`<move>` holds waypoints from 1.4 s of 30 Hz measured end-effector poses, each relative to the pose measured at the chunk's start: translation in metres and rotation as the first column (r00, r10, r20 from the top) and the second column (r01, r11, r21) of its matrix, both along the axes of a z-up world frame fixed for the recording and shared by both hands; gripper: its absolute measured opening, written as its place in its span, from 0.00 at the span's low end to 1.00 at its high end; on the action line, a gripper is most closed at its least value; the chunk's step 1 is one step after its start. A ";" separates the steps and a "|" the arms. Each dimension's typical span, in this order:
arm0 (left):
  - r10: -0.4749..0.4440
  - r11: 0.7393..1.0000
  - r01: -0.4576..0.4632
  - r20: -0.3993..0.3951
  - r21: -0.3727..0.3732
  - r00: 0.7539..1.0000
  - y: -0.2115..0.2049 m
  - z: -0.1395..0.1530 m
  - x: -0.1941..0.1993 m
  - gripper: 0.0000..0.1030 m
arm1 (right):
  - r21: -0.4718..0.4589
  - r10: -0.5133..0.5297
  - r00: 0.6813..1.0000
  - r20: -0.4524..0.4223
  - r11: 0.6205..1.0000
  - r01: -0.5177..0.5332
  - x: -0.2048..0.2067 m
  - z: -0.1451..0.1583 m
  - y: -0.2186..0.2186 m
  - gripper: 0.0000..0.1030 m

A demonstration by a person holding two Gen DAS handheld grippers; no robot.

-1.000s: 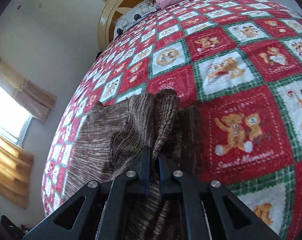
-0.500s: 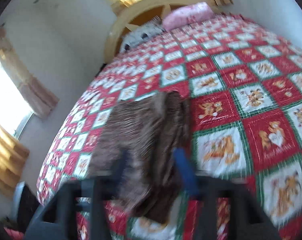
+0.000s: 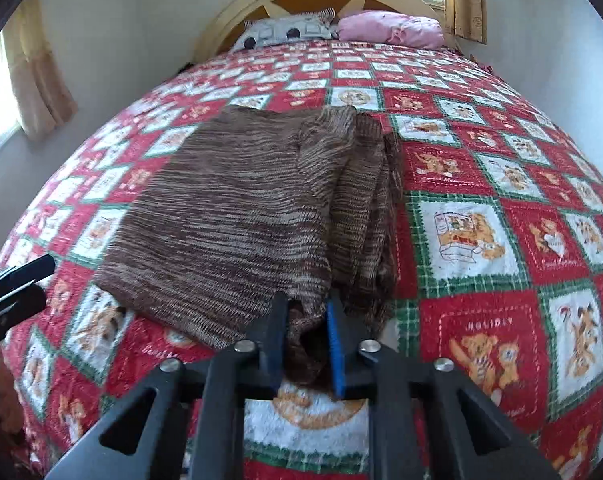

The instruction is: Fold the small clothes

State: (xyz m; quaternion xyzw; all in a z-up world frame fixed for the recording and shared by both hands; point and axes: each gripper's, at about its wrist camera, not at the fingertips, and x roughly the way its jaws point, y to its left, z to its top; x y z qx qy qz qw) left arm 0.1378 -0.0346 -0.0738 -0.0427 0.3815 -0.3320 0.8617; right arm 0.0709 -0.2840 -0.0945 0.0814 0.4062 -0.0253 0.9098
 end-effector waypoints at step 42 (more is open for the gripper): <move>0.090 0.985 -0.077 -0.074 0.157 0.993 -0.100 -0.038 0.109 0.91 | 0.033 -0.073 0.997 0.009 0.997 0.073 0.160 -0.012 -0.072 0.08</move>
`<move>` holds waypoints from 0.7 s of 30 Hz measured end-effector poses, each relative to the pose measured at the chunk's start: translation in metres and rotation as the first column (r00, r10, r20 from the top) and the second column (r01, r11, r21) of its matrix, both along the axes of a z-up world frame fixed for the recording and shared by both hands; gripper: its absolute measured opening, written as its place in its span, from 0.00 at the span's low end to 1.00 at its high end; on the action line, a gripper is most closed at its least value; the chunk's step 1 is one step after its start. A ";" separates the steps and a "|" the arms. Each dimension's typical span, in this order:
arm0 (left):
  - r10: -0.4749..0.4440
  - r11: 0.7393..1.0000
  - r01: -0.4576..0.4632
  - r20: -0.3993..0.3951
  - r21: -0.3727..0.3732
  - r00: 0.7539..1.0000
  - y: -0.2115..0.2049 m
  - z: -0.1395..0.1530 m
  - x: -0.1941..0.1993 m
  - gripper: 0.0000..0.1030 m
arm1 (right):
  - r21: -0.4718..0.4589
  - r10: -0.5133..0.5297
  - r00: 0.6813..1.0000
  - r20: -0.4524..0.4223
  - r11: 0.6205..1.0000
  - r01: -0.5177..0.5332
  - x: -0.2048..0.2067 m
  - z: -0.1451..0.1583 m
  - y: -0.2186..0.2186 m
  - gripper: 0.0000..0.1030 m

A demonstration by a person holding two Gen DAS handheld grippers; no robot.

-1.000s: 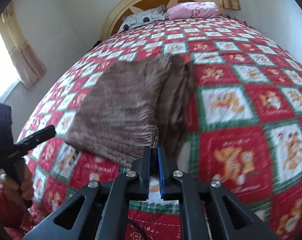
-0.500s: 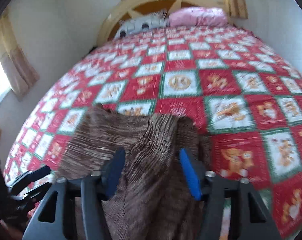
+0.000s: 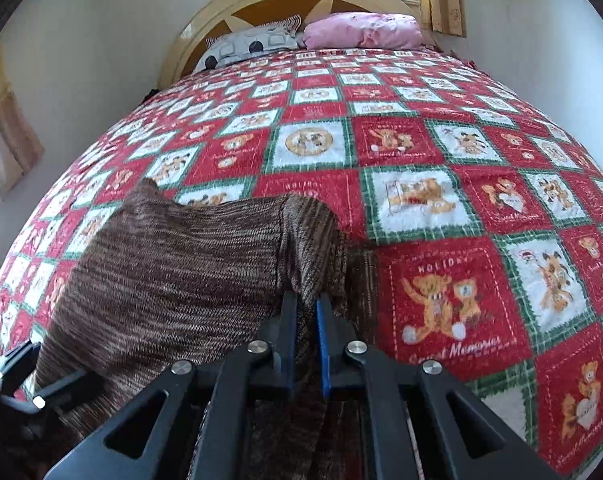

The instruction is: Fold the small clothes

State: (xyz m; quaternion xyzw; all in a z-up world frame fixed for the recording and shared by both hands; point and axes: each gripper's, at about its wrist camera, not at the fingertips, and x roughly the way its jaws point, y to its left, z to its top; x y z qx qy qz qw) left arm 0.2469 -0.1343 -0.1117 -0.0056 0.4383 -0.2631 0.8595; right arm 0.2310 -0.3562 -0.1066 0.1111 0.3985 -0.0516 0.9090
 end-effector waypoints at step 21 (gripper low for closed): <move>0.046 0.998 -0.046 0.009 0.039 0.999 0.020 -0.002 -0.032 1.00 | 0.003 0.164 0.985 0.054 0.986 -0.165 -0.095 0.005 0.067 0.26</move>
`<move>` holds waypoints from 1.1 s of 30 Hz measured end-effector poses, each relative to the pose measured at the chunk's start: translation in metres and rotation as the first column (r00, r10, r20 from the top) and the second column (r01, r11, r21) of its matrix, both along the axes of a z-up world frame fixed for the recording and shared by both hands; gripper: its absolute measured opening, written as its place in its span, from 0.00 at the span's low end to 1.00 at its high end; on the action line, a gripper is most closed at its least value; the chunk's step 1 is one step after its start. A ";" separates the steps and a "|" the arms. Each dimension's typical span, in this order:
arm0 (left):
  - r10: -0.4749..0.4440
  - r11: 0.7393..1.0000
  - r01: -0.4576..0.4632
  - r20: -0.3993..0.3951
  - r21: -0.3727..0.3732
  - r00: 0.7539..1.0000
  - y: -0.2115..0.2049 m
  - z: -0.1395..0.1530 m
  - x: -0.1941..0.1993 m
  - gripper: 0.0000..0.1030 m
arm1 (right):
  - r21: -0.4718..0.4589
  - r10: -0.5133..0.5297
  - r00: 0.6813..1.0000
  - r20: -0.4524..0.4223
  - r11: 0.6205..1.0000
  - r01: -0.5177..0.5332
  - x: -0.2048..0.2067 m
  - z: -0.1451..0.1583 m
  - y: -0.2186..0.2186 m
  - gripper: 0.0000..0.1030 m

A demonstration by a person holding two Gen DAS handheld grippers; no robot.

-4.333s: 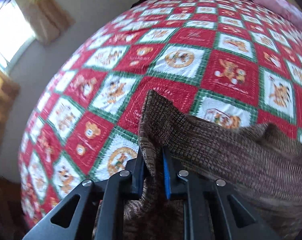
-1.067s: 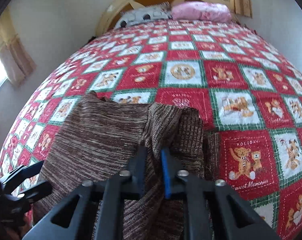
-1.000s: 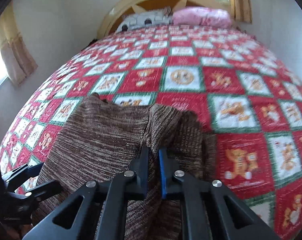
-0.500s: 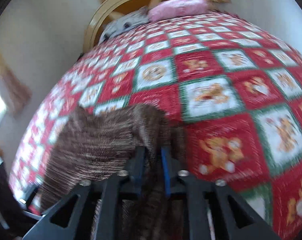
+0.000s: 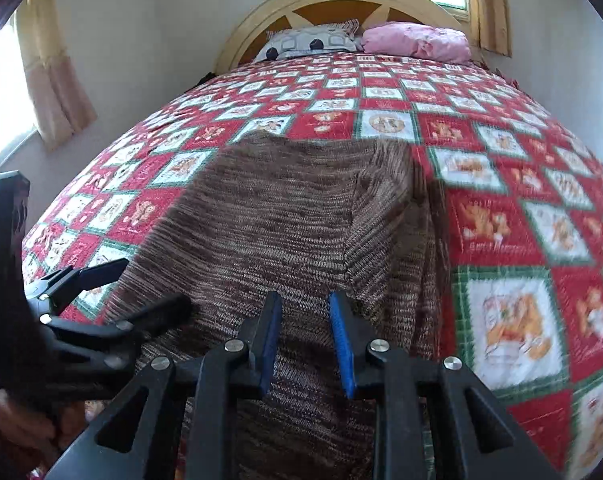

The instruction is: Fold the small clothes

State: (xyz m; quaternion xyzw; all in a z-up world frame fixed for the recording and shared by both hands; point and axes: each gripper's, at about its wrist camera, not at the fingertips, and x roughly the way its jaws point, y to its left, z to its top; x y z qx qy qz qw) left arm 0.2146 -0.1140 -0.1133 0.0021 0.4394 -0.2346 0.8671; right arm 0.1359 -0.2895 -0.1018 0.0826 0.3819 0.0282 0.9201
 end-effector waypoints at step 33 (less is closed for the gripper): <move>-0.083 0.997 0.083 0.003 -0.001 0.997 0.019 0.005 -0.029 1.00 | -0.051 -0.038 0.999 0.033 0.998 0.040 -0.016 0.001 0.009 0.29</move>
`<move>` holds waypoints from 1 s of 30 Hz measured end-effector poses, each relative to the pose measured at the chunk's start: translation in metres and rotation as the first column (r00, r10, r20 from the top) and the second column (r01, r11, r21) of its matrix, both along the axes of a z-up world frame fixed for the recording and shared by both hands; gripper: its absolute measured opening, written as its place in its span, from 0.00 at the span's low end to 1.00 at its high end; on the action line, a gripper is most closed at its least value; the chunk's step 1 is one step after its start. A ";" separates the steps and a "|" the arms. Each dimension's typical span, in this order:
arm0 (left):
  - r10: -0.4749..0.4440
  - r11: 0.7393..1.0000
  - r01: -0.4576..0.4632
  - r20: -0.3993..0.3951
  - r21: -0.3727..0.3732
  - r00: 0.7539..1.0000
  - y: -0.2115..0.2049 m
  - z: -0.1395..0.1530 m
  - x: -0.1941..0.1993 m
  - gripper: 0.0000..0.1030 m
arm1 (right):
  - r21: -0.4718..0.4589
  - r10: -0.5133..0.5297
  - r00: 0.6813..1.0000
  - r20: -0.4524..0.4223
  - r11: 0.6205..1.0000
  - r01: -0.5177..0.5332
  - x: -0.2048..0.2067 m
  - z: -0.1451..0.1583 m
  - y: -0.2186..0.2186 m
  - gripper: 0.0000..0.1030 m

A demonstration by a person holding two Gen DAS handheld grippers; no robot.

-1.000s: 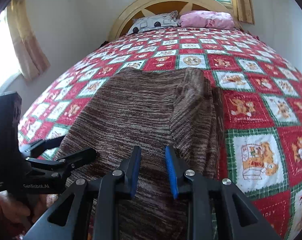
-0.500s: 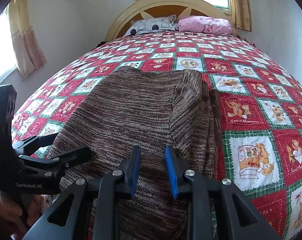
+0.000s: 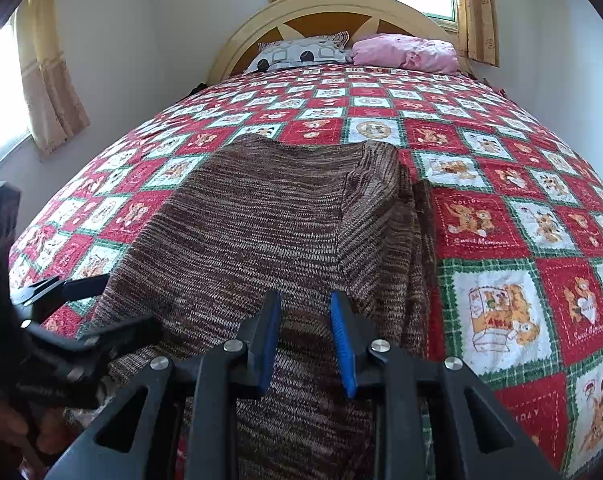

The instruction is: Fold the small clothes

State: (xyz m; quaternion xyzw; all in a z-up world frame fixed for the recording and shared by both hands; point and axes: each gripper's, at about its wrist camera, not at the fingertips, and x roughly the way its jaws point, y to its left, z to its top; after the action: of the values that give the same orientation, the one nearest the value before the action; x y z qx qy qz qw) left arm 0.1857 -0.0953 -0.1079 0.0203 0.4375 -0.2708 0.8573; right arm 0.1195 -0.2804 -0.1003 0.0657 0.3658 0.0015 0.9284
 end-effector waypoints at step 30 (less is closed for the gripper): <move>0.076 0.972 -0.106 -0.144 -0.209 0.987 -0.025 -0.003 0.102 1.00 | 0.134 -0.147 0.984 -0.099 0.978 0.159 0.100 -0.008 -0.085 0.73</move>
State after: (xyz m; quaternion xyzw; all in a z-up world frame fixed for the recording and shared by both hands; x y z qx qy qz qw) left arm 0.2880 -0.1203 -0.1106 -0.1112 0.4629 -0.2777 0.8344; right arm 0.2200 -0.3656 -0.1085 0.1592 0.3994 -0.0472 0.9016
